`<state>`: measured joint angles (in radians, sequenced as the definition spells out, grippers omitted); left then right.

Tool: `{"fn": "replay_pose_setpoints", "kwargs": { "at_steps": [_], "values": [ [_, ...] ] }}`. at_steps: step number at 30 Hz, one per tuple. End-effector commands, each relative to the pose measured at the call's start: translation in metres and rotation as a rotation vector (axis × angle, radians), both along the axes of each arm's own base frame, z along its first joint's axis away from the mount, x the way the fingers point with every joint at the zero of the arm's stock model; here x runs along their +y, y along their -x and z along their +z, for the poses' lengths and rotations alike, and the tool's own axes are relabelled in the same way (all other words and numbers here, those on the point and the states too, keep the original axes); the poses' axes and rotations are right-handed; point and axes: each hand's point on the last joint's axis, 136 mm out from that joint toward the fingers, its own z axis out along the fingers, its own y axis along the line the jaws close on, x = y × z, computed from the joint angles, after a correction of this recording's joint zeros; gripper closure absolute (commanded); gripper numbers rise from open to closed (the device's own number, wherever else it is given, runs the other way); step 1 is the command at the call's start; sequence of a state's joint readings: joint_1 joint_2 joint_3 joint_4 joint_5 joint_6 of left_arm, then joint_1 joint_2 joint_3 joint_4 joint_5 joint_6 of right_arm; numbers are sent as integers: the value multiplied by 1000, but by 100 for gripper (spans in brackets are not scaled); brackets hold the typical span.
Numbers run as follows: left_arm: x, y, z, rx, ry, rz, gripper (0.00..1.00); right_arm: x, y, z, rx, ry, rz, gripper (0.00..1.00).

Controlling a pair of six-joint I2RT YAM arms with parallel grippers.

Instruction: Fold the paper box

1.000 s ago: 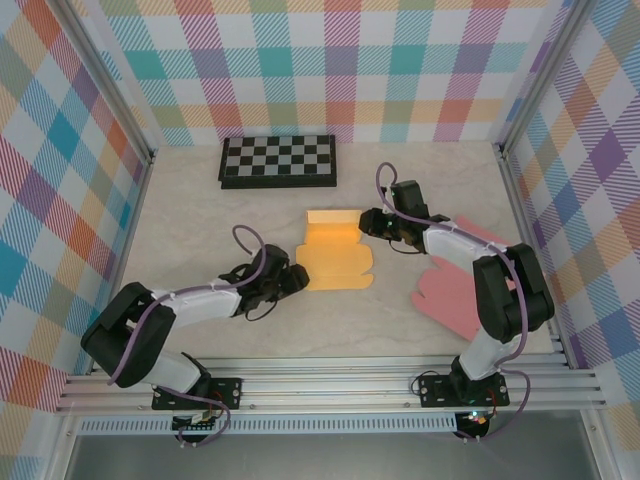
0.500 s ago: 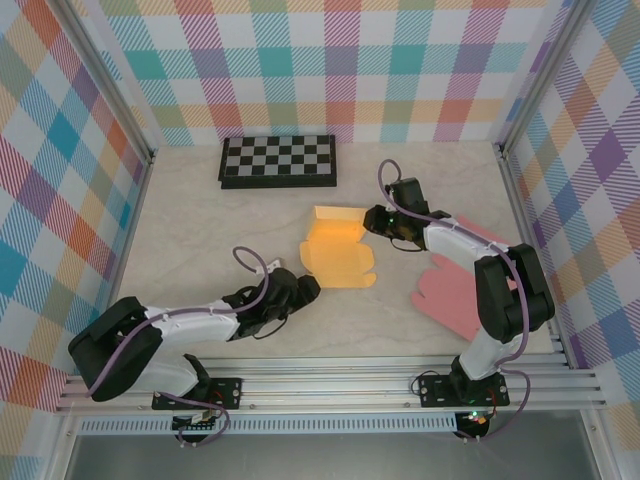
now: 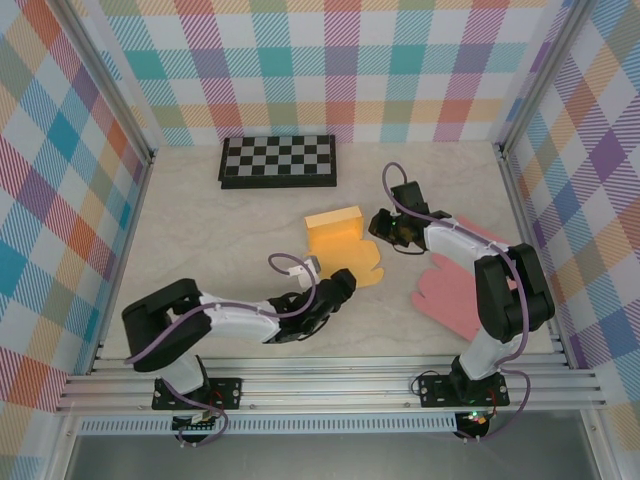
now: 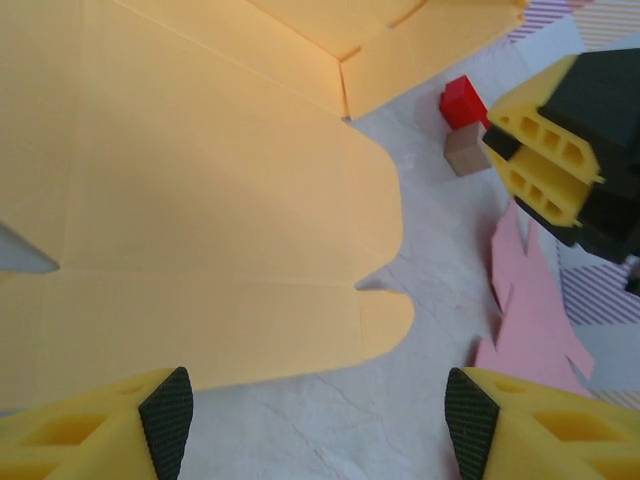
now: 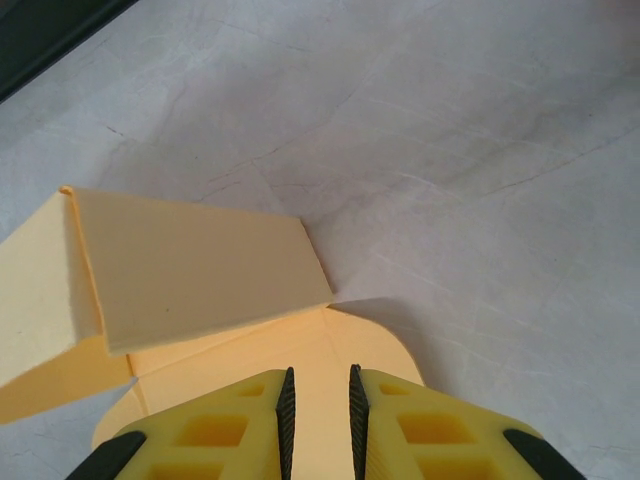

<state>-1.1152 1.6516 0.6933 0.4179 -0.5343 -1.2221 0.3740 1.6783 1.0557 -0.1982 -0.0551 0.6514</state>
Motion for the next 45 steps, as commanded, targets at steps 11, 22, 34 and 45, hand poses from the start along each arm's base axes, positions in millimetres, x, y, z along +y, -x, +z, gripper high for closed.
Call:
{"fn": "replay_pose_setpoints", "kwargs": {
  "at_steps": [11, 22, 34, 45],
  "values": [
    [80, 12, 30, 33, -210, 126, 28, -17, 31, 0, -2, 152, 139, 76],
    [136, 28, 16, 117, -238, 139, 27, -22, 77, -47, 126, 182, 186, 72],
    [129, 21, 27, 96, -251, 103, 27, -6, 106, -64, 199, 95, 203, 71],
    [140, 24, 34, 75, -271, 111, 27, 4, 127, -41, 138, -1, 177, 66]
  ]
}}
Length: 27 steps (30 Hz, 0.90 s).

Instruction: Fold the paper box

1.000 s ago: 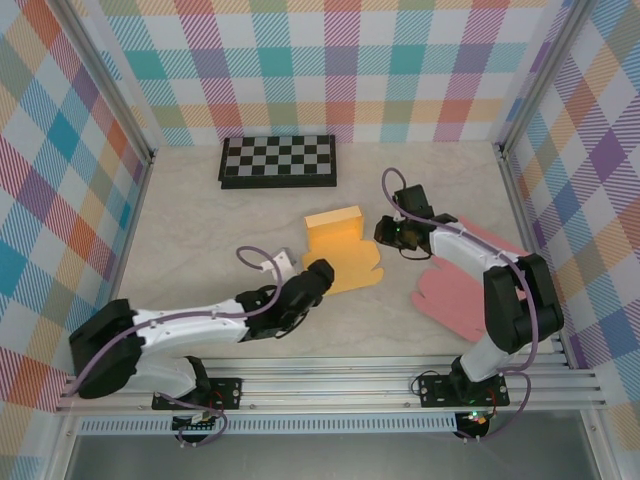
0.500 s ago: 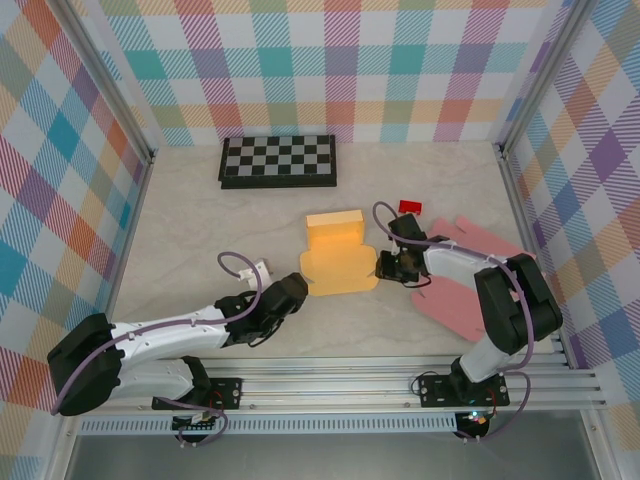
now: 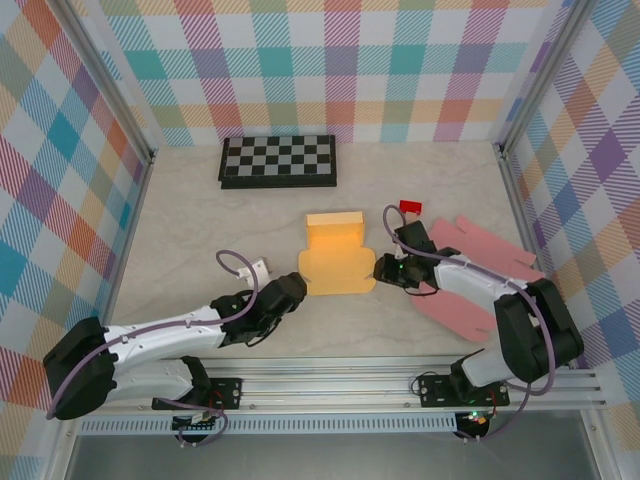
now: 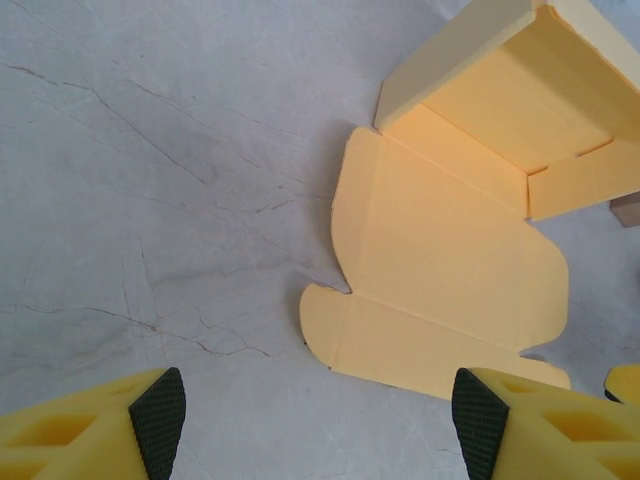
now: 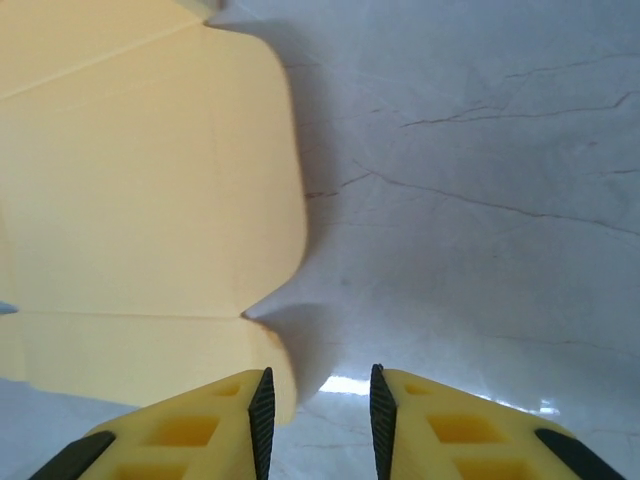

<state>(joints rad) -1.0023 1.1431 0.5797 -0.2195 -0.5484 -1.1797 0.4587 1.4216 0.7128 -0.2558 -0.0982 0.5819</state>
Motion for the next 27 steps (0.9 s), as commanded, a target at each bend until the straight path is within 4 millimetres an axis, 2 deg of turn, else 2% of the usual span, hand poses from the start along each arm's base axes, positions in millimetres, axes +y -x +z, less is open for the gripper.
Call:
{"fn": "replay_pose_setpoints", "kwargs": {
  "at_steps": [1, 7, 11, 14, 17, 20, 21, 23, 27],
  "values": [
    [8, -3, 10, -24, -28, 9, 27, 16, 15, -4, 27, -61, 14, 65],
    [7, -3, 14, -25, -27, -1, 27, 20, 18, -26, 65, -37, 15, 65],
    [6, -3, 14, -23, -26, -7, 27, 25, 15, -30, 70, -46, 27, 66],
    [7, -2, 13, -22, -25, -3, 27, 35, 7, -28, 54, -80, 52, 71],
    [6, -3, 15, -24, -20, -3, 27, 38, 2, -25, 33, -81, 64, 83],
    [12, -1, 16, -22, -50, -5, 27, 35, -3, -12, -17, -52, 97, 98],
    [13, -2, 19, -28, -58, -4, 27, 35, -4, -4, -37, -30, 125, 100],
    [19, -4, 27, -43, -78, -2, 27, 29, -8, 15, -87, 37, 184, 100],
    [42, -7, 54, -98, -124, 25, 27, 12, -17, 68, -198, 239, 371, 100]
  ]
}}
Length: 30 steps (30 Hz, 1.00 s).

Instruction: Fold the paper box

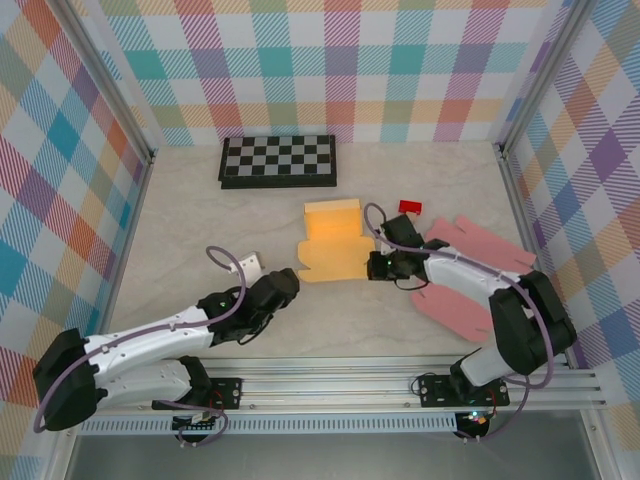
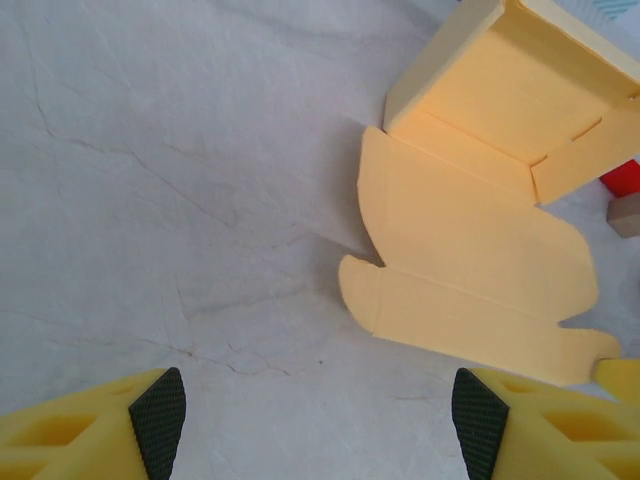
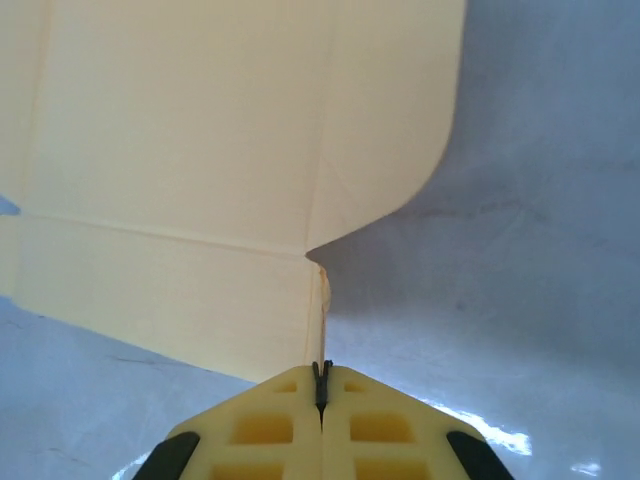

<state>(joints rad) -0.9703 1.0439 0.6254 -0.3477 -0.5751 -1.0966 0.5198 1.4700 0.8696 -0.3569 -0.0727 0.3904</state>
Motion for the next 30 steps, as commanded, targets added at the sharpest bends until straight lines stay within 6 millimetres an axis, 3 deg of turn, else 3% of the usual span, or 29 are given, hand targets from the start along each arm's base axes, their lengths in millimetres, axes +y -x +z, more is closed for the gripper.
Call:
{"fn": "replay_pose_setpoints", "kwargs": {
  "at_steps": [1, 10, 16, 19, 24, 30],
  "values": [
    [28, -6, 34, -77, -67, 38, 27, -19, -6, 53, -137, 216, 209, 100],
    [71, -8, 72, -167, -105, 101, 26, -78, -44, 157, -329, 786, 438, 100],
    [72, -11, 91, -211, -116, 76, 26, -84, -59, 234, -569, 1119, 519, 100],
    [72, -12, 98, -222, -122, 69, 26, -82, -56, 244, -624, 1319, 683, 100],
    [79, -8, 96, -221, -115, 95, 26, -71, -40, 227, -652, 1477, 1020, 100],
    [99, 4, 87, -211, -111, 149, 26, -33, -1, 210, -770, 1391, 1340, 100]
  ]
}}
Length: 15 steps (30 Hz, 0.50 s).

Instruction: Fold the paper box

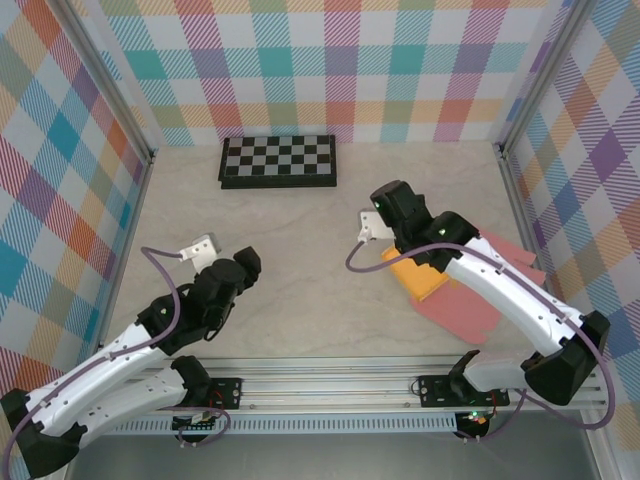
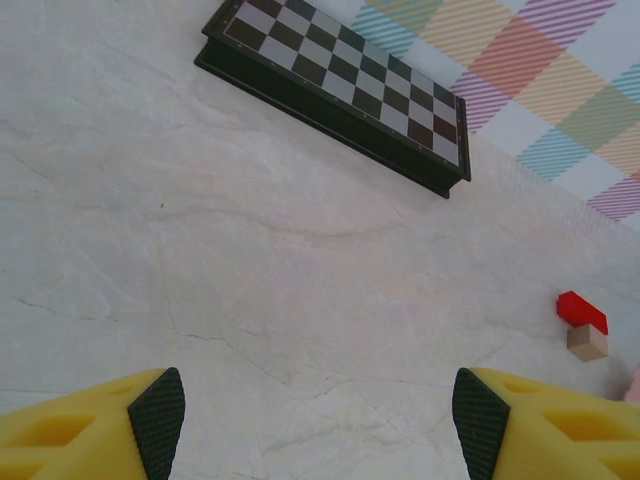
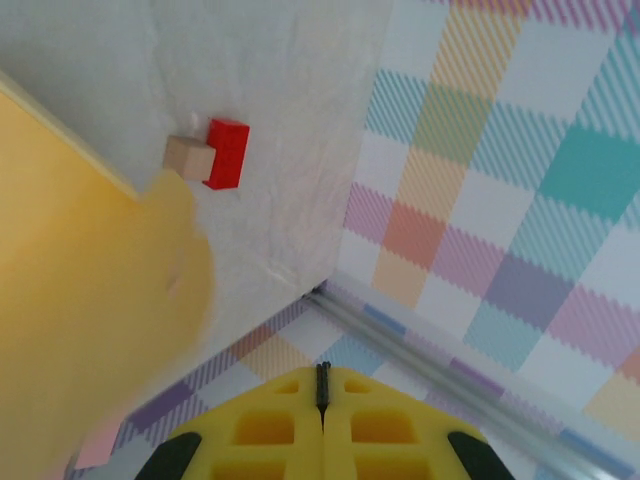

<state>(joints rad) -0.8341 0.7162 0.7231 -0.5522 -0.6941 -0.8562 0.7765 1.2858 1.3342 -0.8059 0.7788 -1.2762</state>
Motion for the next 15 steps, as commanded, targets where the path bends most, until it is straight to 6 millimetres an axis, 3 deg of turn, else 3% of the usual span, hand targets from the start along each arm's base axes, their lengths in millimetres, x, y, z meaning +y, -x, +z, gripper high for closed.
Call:
{"fn": "replay_pose_setpoints", "kwargs": {
  "at_steps": [1, 4, 6, 9, 11, 12, 15],
  "values": [
    [23, 8, -8, 7, -24, 68, 26, 25, 23, 0, 33, 72, 227, 100],
    [33, 15, -11, 0, -17, 93, 27, 54, 35, -11, 60, 74, 342, 100],
    [38, 18, -13, -6, -11, 99, 27, 67, 30, -7, 39, 17, 328, 100],
    [40, 21, -14, -9, -11, 92, 26, 80, 20, 24, 24, -286, 170, 67],
    [39, 21, -13, -12, -19, 75, 26, 74, 23, 32, 92, -440, 117, 56],
    [37, 20, -14, -13, -28, 64, 26, 67, 22, 31, 118, -477, 100, 45],
    [28, 17, -12, -17, -42, 19, 25, 37, 20, 11, 240, -509, 17, 37]
  ]
}}
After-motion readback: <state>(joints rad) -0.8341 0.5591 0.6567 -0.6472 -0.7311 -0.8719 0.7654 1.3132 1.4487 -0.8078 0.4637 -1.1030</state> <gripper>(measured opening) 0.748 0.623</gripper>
